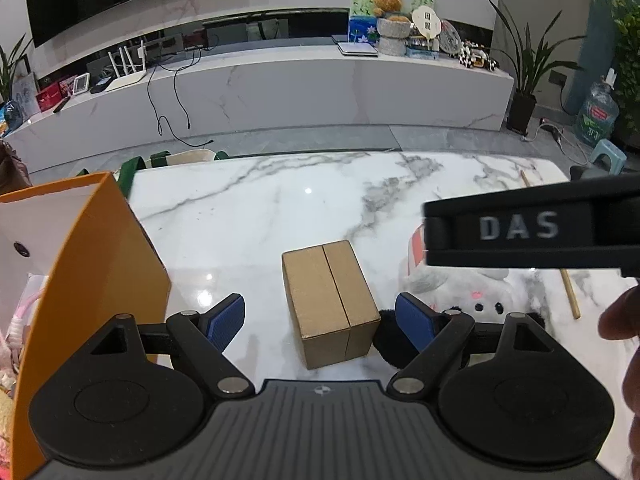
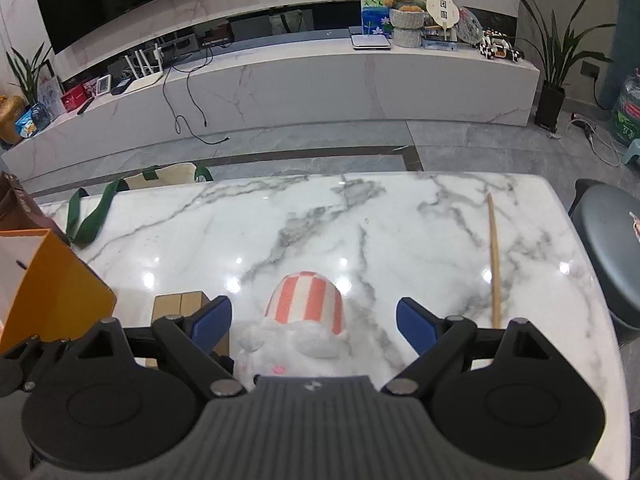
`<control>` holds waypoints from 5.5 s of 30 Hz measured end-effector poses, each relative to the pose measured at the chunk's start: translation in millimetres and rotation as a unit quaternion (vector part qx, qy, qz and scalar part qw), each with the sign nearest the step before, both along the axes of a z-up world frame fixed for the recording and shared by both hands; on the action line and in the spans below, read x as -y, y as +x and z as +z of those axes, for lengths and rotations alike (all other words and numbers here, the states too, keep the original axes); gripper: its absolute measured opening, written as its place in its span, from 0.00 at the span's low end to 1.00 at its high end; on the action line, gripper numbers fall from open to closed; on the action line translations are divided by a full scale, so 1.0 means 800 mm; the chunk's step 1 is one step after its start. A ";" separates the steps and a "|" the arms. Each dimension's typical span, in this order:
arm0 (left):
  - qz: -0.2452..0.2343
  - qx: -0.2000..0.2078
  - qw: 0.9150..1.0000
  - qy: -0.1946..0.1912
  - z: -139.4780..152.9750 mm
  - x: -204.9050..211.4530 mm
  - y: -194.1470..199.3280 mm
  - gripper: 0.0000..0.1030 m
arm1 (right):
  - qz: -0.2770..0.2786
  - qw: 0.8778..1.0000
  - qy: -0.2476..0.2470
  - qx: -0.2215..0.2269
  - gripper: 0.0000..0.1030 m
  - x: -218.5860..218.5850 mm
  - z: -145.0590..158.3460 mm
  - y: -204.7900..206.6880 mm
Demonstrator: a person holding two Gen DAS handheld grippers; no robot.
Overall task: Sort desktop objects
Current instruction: 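Move both grippers to the cardboard box and white plush on the table, then grasp the small cardboard box with the left gripper while the right gripper grasps the white plush, then lift the cardboard box and white plush and carry both over the white box, then open both grippers to drop the cardboard box and plush into the box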
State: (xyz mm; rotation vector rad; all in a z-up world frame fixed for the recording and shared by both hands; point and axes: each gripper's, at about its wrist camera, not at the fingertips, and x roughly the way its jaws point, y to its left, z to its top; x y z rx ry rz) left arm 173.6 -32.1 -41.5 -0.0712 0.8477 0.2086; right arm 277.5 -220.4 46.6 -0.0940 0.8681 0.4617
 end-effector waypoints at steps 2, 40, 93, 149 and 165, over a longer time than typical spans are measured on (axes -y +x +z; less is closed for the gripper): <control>-0.002 -0.004 1.000 0.002 -0.005 0.001 0.003 0.95 | -0.005 1.000 -0.004 -0.002 0.87 -0.004 -0.007 0.003; -0.012 -0.031 0.999 -0.008 -0.051 -0.012 0.022 0.81 | -0.017 0.998 0.004 -0.056 0.76 0.016 -0.073 0.007; -0.101 0.116 0.986 -0.065 0.222 -0.067 -0.151 0.51 | -0.009 0.995 0.071 0.070 0.75 0.048 0.088 -0.056; 0.073 -0.030 0.995 -0.065 0.083 -0.298 -0.127 0.51 | 0.220 0.972 0.005 0.084 0.75 -0.251 0.042 -0.169; 0.079 -0.070 0.993 -0.060 0.042 -0.301 -0.095 0.51 | 0.299 0.935 -0.111 0.155 0.74 -0.301 0.003 -0.193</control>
